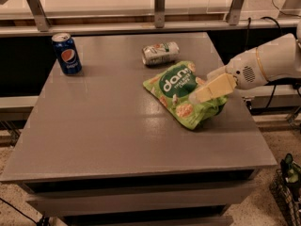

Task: Move green rice chip bag near 7up can

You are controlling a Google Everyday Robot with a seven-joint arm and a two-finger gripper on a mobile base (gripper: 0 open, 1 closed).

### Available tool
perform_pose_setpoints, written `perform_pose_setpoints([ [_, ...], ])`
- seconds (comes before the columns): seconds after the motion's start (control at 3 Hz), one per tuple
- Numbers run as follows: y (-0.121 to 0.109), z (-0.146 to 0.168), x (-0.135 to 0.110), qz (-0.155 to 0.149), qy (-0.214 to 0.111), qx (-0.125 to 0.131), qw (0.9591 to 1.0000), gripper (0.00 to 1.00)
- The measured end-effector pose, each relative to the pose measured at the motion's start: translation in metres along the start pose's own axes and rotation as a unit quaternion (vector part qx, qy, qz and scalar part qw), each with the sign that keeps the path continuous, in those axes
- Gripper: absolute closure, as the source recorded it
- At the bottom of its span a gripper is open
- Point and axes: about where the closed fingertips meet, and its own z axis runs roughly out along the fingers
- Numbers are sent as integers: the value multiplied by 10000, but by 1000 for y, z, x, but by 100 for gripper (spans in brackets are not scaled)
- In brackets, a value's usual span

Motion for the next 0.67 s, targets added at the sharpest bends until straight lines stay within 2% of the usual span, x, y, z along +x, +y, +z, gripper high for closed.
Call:
perform_pose_setpoints([
  [0.33, -6, -6, 3, -70, 151, 161, 9997, 0],
  [0.67, -14, -26, 10, -484, 633, 369, 9961, 0],
])
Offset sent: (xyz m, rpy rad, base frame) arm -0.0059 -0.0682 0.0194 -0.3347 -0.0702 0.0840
